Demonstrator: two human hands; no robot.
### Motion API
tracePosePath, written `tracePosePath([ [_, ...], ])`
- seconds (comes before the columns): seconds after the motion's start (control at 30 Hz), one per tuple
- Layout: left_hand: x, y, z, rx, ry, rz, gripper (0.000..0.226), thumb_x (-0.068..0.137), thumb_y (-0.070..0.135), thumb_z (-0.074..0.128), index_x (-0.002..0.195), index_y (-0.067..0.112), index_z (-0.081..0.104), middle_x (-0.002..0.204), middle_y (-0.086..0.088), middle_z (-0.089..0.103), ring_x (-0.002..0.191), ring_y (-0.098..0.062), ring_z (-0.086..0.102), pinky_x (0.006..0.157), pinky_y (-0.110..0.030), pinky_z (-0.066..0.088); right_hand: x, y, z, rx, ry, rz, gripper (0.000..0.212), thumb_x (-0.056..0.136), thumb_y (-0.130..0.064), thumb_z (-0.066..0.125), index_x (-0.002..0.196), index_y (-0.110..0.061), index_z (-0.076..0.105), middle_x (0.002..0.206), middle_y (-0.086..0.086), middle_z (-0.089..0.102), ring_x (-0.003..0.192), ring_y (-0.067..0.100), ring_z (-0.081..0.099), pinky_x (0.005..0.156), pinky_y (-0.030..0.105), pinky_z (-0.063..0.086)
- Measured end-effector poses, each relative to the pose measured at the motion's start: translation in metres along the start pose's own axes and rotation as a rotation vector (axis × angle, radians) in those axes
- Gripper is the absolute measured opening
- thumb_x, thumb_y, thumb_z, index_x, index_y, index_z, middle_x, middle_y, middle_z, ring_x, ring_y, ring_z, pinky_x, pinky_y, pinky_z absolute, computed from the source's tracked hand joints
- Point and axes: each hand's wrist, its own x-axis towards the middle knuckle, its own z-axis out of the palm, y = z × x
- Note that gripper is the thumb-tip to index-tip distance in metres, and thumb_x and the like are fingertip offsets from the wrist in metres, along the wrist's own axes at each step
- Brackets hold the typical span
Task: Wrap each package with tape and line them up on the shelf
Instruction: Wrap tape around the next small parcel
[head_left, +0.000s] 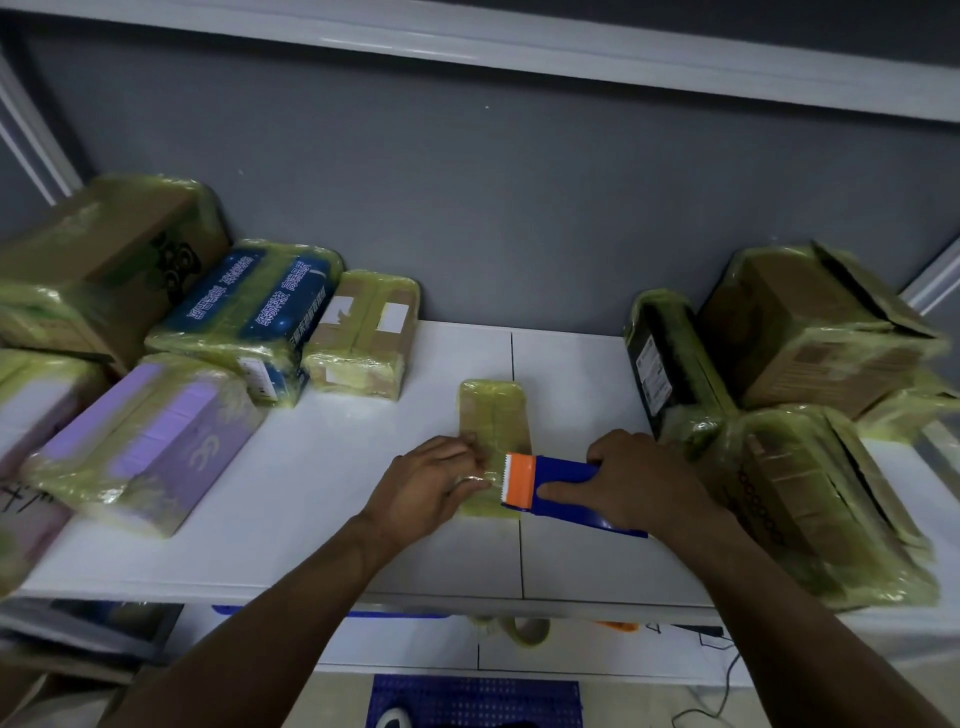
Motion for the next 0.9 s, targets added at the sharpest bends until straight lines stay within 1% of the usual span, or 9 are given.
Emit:
tracePosePath([
  [0.17, 0.001, -0.004, -0.008, -0.056, -0.012, -0.021, 0.033, 0.094, 0.038, 0.067, 0.116, 0.015, 0.075, 0.120, 0.002, 0.073, 0.120, -0.014, 0.063, 0.098, -0.031, 0.055, -0.006, 0.005, 0.000, 0.064, 0.025, -0.006, 0.066, 0.065, -0.090, 0.063, 0.075, -0.026, 0.055, 0.071, -0.007, 0.058, 0.063, 0.005, 0.060, 0.052, 0.017, 0.038],
  [0.3, -0.001, -0.010, -0.012, -0.134, -0.022, -0.073, 0.029, 0.094, 0.030, 0.072, 0.118, 0.015, 0.075, 0.124, 0.004, 0.071, 0.125, -0.011, 0.060, 0.104, -0.031, 0.051, -0.011, 0.020, -0.006, 0.098, 0.035, 0.014, 0.074, 0.059, -0.094, 0.060, 0.080, -0.023, 0.061, 0.074, -0.004, 0.064, 0.067, 0.008, 0.065, 0.062, 0.022, 0.053],
  [0.37, -0.002, -0.008, -0.012, -0.100, -0.029, -0.057, 0.031, 0.095, 0.031, 0.069, 0.122, 0.016, 0.073, 0.128, 0.004, 0.069, 0.126, -0.011, 0.058, 0.104, -0.030, 0.050, -0.012, 0.021, -0.006, 0.061, 0.026, 0.010, 0.077, 0.058, -0.095, 0.057, 0.084, -0.023, 0.061, 0.078, -0.005, 0.063, 0.071, 0.008, 0.065, 0.064, 0.023, 0.054],
  [0.53, -0.006, -0.002, -0.013, -0.064, -0.031, -0.033, 0.035, 0.098, 0.034, 0.062, 0.129, 0.019, 0.069, 0.131, 0.000, 0.067, 0.125, -0.014, 0.059, 0.099, -0.033, 0.055, -0.011, 0.019, -0.002, 0.021, 0.044, 0.003, 0.065, 0.066, -0.090, 0.063, 0.078, -0.027, 0.052, 0.075, -0.007, 0.058, 0.067, 0.005, 0.059, 0.059, 0.020, 0.044],
  [0.6, -0.008, -0.001, -0.012, 0.002, -0.059, 0.036, 0.039, 0.094, 0.020, 0.072, 0.132, 0.020, 0.067, 0.130, -0.004, 0.067, 0.126, -0.020, 0.060, 0.093, -0.035, 0.058, -0.010, 0.018, 0.000, 0.018, 0.044, 0.006, 0.065, 0.067, -0.090, 0.063, 0.078, -0.027, 0.052, 0.077, -0.007, 0.058, 0.068, 0.005, 0.058, 0.060, 0.021, 0.045],
  [0.63, -0.010, 0.000, -0.011, 0.033, -0.078, 0.057, 0.048, 0.088, 0.012, 0.078, 0.133, 0.021, 0.067, 0.129, -0.007, 0.066, 0.127, -0.024, 0.060, 0.089, -0.036, 0.060, -0.009, 0.017, 0.001, 0.015, 0.045, 0.008, 0.065, 0.067, -0.090, 0.063, 0.079, -0.027, 0.052, 0.077, -0.008, 0.057, 0.069, 0.005, 0.058, 0.060, 0.021, 0.045],
  [0.7, -0.011, 0.002, -0.012, 0.050, -0.087, 0.050, 0.057, 0.081, 0.005, 0.083, 0.133, 0.023, 0.067, 0.130, -0.008, 0.065, 0.130, -0.025, 0.058, 0.082, -0.037, 0.063, -0.009, 0.015, 0.004, 0.011, 0.041, 0.007, 0.065, 0.068, -0.090, 0.063, 0.081, -0.027, 0.052, 0.078, -0.008, 0.057, 0.069, 0.005, 0.058, 0.061, 0.021, 0.047],
  [0.8, -0.011, 0.007, -0.013, 0.066, -0.061, 0.060, 0.046, 0.087, 0.015, 0.078, 0.131, 0.026, 0.068, 0.136, -0.001, 0.063, 0.131, -0.018, 0.057, 0.089, -0.029, 0.059, -0.007, 0.015, 0.009, 0.024, 0.029, 0.006, 0.064, 0.070, -0.087, 0.064, 0.083, -0.025, 0.055, 0.077, -0.008, 0.059, 0.071, 0.007, 0.062, 0.069, 0.024, 0.055],
  [0.9, -0.005, 0.014, -0.013, 0.046, -0.052, 0.045, 0.043, 0.086, 0.037, 0.079, 0.126, 0.025, 0.071, 0.143, 0.008, 0.060, 0.133, -0.014, 0.056, 0.095, -0.027, 0.052, -0.006, 0.016, 0.011, 0.042, 0.027, 0.001, 0.065, 0.070, -0.086, 0.065, 0.081, -0.023, 0.056, 0.077, -0.006, 0.060, 0.070, 0.008, 0.062, 0.070, 0.025, 0.055],
])
